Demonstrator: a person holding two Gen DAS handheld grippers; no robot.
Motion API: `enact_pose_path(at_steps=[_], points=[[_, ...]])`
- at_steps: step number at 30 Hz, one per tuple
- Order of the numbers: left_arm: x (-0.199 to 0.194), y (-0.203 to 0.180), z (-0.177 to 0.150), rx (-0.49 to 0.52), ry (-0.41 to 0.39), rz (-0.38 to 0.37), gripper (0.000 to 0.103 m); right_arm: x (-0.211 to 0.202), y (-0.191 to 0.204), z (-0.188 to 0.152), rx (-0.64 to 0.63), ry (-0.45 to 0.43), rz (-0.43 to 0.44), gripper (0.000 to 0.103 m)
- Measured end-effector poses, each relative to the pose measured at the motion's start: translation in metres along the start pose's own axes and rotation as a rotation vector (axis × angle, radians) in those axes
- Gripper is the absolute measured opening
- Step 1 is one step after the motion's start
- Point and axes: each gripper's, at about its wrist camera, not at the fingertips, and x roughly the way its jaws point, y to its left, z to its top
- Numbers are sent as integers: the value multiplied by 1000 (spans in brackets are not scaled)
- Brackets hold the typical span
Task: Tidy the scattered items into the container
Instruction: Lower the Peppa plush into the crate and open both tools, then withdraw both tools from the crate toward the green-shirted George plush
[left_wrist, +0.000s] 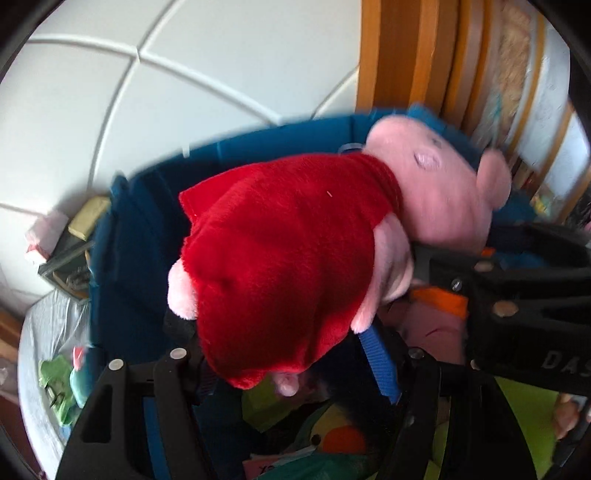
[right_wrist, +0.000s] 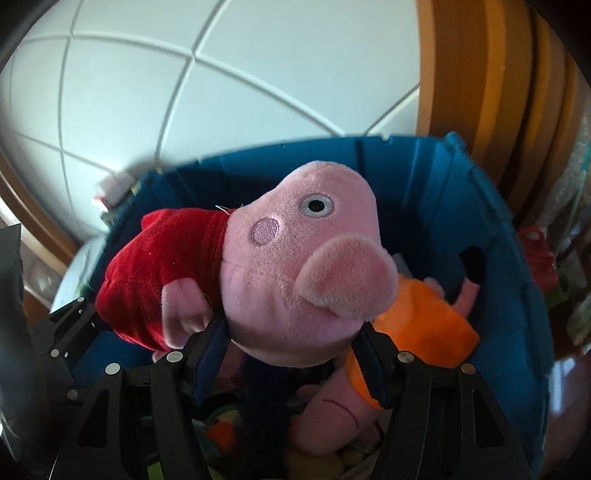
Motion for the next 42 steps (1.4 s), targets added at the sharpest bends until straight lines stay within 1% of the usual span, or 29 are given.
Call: enact_pose_path(at_steps=[1,2,3,6,8,10,18,20,22,24,25,26,29,31,35,38,42], points=[[9,-3,-3,8,40,6,66,6,1,1,-5,29,-11,64],[18,-7,-6,13,75,7,62,11,2,2,-9,60,-26,64],[24,-10,-9,18,102,1,62,18,2,2,-10,89,-44,64],[33,-14,-14,27,145,-5,62,32,-8,2,11,138,-55,64],[29,-18,-15,41,129,2,62,40,-16,3,21,148,-54,62],[24,-21,-15,53,108,12,62,37,-14,2,19,147,-53,61],[10,-30,-30,42,126,9,62,16,-8,-5,-6,109,-84,61],[9,-23,-33,42,127,2,62,10,-6,-10,-10,105,-97,61],[-1,-22,-40,38,114,0,62,0,-1,-12,-10,100,-103,62],[-11,-16,-43,33,96,-5,67,-11,4,-14,-16,87,-108,62],[-18,-13,-46,30,83,-6,71,-16,6,-11,-23,82,-106,63],[-25,-10,-49,26,66,-5,72,-24,7,-12,-25,72,-110,63],[-43,-3,-53,16,29,-13,72,-45,17,-17,-35,39,-126,67],[-59,1,-58,6,5,-18,72,-56,23,-21,-43,21,-135,73],[-84,4,-67,5,-40,-5,72,-75,35,-29,-58,-10,-148,79],[-103,11,-73,-2,-76,17,73,-89,46,-33,-72,-31,-159,81],[-124,29,-80,-24,-110,33,73,-107,65,-31,-79,-72,-151,84]])
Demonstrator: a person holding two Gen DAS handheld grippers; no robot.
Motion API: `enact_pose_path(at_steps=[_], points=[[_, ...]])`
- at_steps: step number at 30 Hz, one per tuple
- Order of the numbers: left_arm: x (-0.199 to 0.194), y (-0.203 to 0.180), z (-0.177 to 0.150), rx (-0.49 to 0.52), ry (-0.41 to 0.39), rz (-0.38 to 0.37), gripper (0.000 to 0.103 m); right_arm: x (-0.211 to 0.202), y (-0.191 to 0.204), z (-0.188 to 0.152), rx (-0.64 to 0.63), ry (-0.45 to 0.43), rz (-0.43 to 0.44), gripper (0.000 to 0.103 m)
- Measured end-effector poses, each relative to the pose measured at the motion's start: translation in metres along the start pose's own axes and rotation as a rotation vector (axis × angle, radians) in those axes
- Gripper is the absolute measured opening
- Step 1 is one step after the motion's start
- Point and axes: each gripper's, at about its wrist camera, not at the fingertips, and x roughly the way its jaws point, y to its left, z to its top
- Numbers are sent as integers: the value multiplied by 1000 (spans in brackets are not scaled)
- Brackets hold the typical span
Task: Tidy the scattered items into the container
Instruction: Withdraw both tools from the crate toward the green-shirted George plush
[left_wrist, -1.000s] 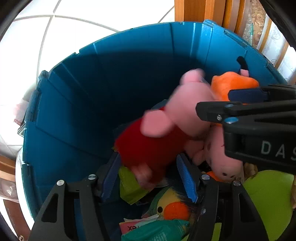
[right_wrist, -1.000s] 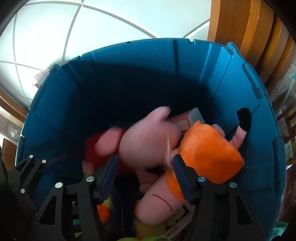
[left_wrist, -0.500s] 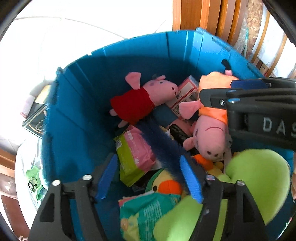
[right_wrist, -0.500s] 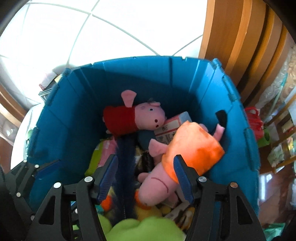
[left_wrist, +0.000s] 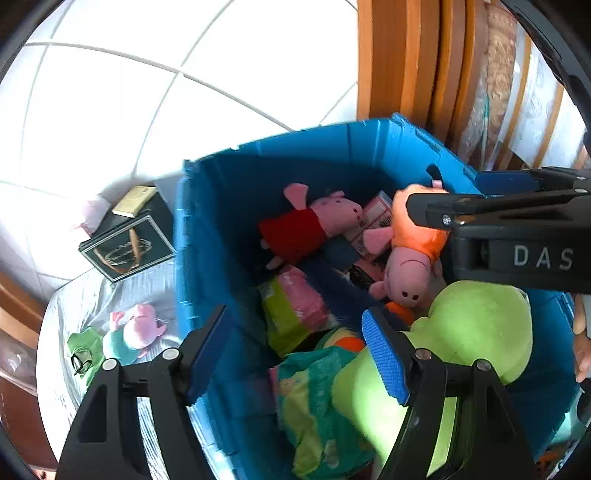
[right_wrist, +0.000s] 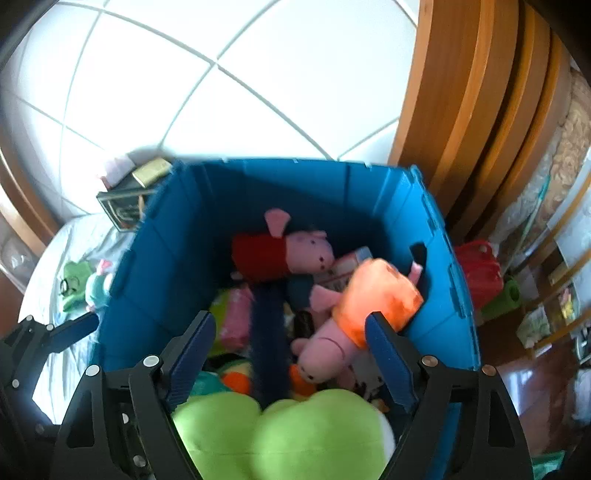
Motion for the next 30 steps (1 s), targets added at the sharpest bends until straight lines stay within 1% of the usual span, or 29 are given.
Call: enact_pose_path(at_steps=[4,8,13,17,20,23,26,30], points=[[-22,30,-6,-26,-43,22,73,-16,27,7,-12,-33,7,87],[-37,76,-19,-73,-71,37,73,-22,65,13,-27,-50,23,91],[-40,142,-46,-110,-80,57,73,-24,138,18,-60,-70,47,99],[-36,211,-77,-131,-92,67,73,-19,203,22,-57,-88,62,102],[-28,271,-103,-161,-96,95,73,-4,254,24,-34,-80,83,102],[-18,329,-128,-195,-95,119,73,17,298,18,-3,-75,127,102],[4,380,-153,-244,-52,150,73,55,339,7,11,-19,162,102],[46,425,-184,-300,29,159,73,115,376,-7,-1,84,183,102]])
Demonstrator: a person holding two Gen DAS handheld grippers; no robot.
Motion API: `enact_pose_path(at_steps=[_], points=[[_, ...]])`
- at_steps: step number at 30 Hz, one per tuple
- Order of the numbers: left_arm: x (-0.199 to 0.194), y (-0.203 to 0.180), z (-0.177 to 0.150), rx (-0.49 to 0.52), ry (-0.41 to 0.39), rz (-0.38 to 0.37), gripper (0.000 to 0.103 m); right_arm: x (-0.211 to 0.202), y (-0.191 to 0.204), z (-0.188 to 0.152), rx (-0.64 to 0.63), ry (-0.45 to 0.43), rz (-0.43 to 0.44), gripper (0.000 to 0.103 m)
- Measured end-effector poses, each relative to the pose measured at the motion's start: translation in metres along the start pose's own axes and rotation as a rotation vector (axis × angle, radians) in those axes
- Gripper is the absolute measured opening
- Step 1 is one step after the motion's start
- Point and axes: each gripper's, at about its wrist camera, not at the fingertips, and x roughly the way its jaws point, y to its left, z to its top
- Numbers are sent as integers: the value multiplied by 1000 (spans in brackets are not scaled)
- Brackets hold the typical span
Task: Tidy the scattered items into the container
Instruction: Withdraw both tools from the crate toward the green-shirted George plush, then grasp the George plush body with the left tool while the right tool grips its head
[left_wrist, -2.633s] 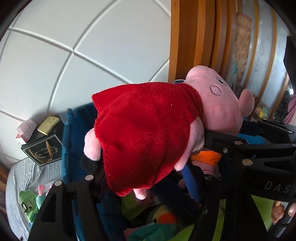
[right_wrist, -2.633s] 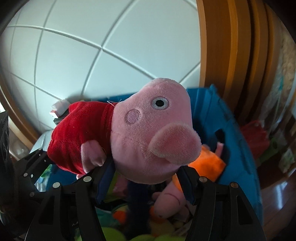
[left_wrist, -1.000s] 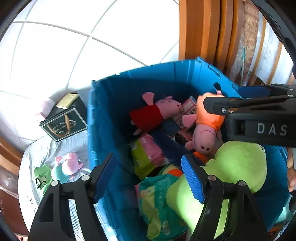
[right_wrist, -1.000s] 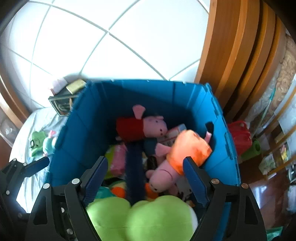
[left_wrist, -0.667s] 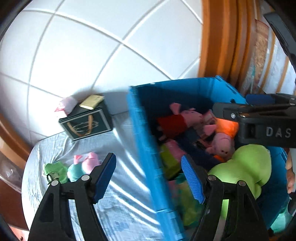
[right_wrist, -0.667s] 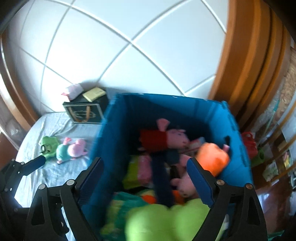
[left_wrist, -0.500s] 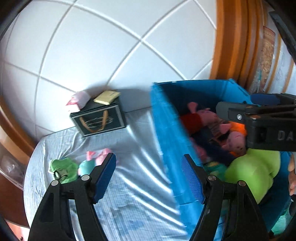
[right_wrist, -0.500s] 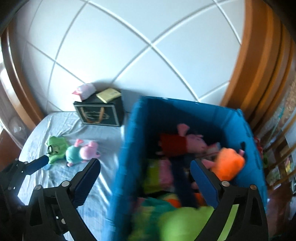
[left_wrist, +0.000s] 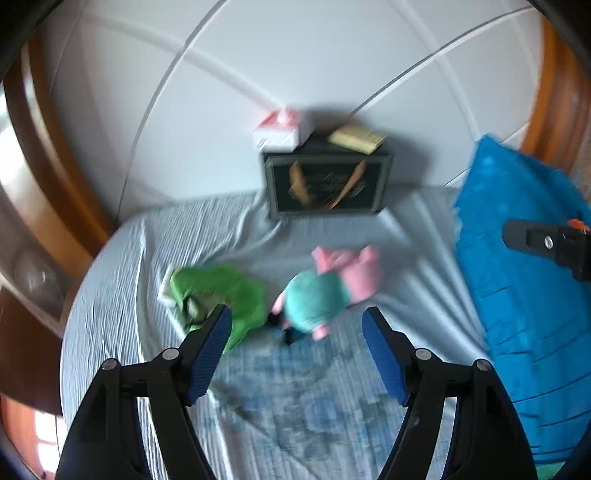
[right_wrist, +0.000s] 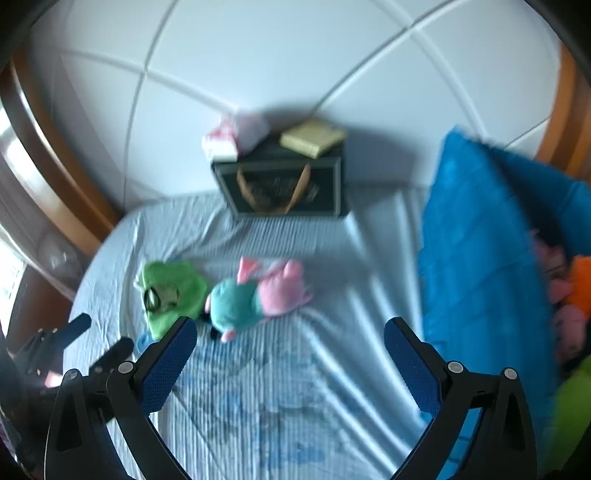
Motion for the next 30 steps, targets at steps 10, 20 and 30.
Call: enact_pose_path(at_steps=[10,20,30], points=[[129,4,-31,-64,122,-12,73,153,2,-14,-6,125,-4,102],[194,-19,-26,-114,101,-54,73,221,-20,-2,77,50,116,102],[234,-34,-23,-67,140,-59,88,283,-12,-6,44,148,170,102]])
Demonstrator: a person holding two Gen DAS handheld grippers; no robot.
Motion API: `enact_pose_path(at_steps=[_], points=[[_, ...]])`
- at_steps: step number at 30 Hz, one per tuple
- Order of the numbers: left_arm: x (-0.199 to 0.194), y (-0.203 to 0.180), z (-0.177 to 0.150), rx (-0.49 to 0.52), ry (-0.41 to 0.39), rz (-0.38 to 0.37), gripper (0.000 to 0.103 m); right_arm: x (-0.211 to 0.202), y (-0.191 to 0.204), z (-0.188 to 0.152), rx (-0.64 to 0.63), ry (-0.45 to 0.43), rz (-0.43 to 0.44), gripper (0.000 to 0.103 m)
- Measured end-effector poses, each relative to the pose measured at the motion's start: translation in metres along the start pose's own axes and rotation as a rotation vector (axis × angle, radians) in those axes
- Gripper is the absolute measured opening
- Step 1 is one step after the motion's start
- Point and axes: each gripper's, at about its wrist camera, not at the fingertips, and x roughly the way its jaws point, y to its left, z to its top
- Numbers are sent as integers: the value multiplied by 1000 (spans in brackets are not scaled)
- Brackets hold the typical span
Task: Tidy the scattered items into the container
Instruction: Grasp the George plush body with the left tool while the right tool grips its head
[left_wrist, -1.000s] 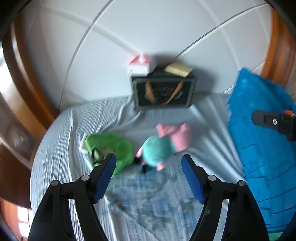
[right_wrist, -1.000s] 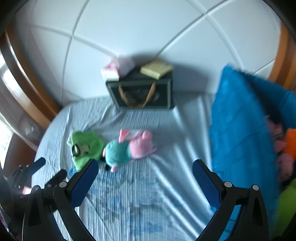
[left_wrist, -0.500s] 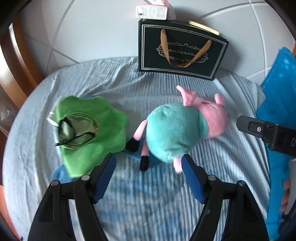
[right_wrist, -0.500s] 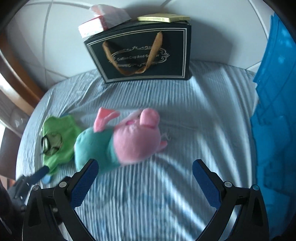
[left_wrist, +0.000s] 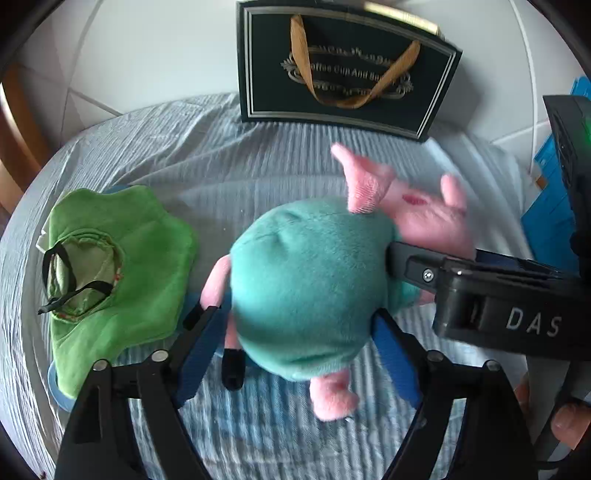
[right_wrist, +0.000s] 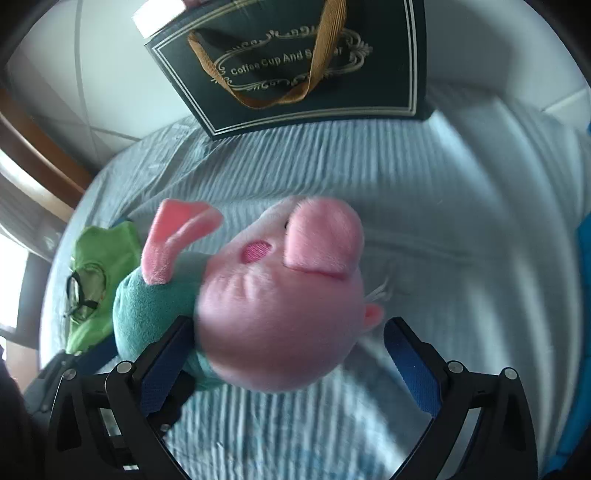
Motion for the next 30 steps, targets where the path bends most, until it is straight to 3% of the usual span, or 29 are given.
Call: enact_pose_path(at_steps=[5,8,10,13,16,23,30], points=[[12,3,-1,-27,22,-71,90,4,-2,1,-13,-3,22,100],[28,-8,-10,36,62,-39,87,3,-1,-1,-16,-7,35,96],[31,-18,-14,110,12,39,83,0,-1,-4,-19,-13,40,90],[27,-11,-10,66,-16,10,72,-6,1,-7,-28,-28,45,82],[17,-12,-12,80,-41,9,66,-18,8,-10,-55,-58,32,73],[-27,-8,-21,114,-132,29,66,-52,23,-22,-79,-129,68,72],[-94,-1,-19,115,-212,34,66,-113,57,-28,-110,-214,79,72]])
